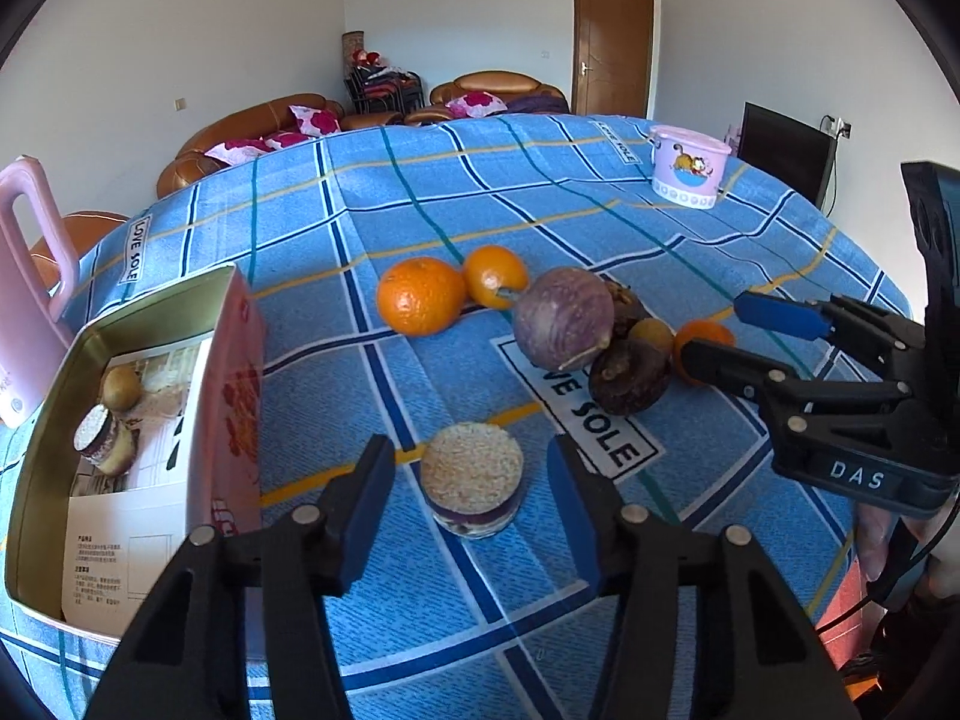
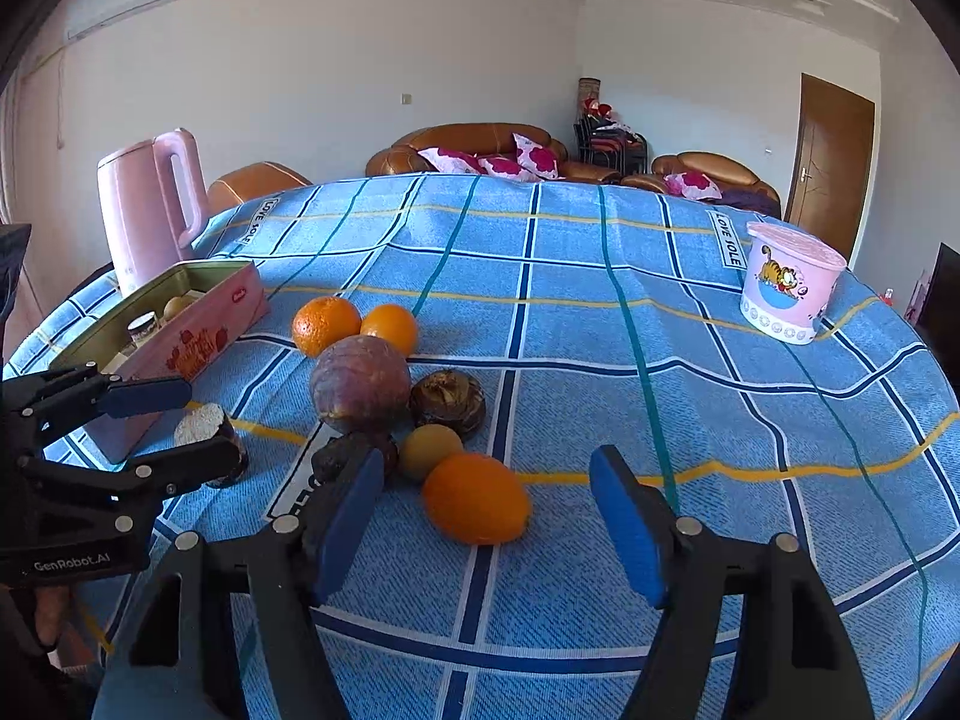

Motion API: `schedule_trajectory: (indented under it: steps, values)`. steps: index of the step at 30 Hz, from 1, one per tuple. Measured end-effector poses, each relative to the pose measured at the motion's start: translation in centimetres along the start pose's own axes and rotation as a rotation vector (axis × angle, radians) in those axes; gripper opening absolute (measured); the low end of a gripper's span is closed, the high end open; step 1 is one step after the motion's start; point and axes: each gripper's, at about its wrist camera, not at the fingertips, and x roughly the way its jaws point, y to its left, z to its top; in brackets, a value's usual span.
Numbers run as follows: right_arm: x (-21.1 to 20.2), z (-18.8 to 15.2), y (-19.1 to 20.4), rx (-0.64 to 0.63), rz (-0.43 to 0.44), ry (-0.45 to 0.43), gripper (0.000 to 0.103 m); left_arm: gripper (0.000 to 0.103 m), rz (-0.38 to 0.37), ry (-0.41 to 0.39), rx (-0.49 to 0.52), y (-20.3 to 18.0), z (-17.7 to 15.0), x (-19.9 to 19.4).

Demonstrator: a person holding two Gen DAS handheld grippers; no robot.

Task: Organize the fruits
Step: 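Grasp the second rice jar with the left tool while the right tool grasps a large orange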

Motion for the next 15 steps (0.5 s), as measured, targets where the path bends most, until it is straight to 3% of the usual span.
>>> schedule_trajectory:
  steps: [4, 5, 6, 8, 15]
  values:
    - [1.1, -0.1, 0.2, -0.008, 0.031, 0.067, 0.058, 0.049, -0.009, 0.022, -0.023, 0.3, 0.0, 0.5]
    - [1.3, -0.1, 0.2, -0.009, 0.036, 0.078, 0.056, 0.041, -0.015, 0.027, -0.024, 0.3, 0.0, 0.6]
    - [1.4, -0.1, 0.2, -0.010, 0.042, 0.085, 0.050, 0.036, -0.022, 0.031, -0.025, 0.3, 0.0, 0.6]
    - [1.6, -0.2, 0.1, -0.006, 0.054, 0.096, 0.042, 0.036, -0.022, 0.021, -0.024, 0.2, -0.1, 0.4]
    - [0.9, -0.5, 0.0, 0.003, 0.080, 0.052, 0.040, 0.036, 0.006, -0.045, -0.015, 0.0, -0.3, -0.6]
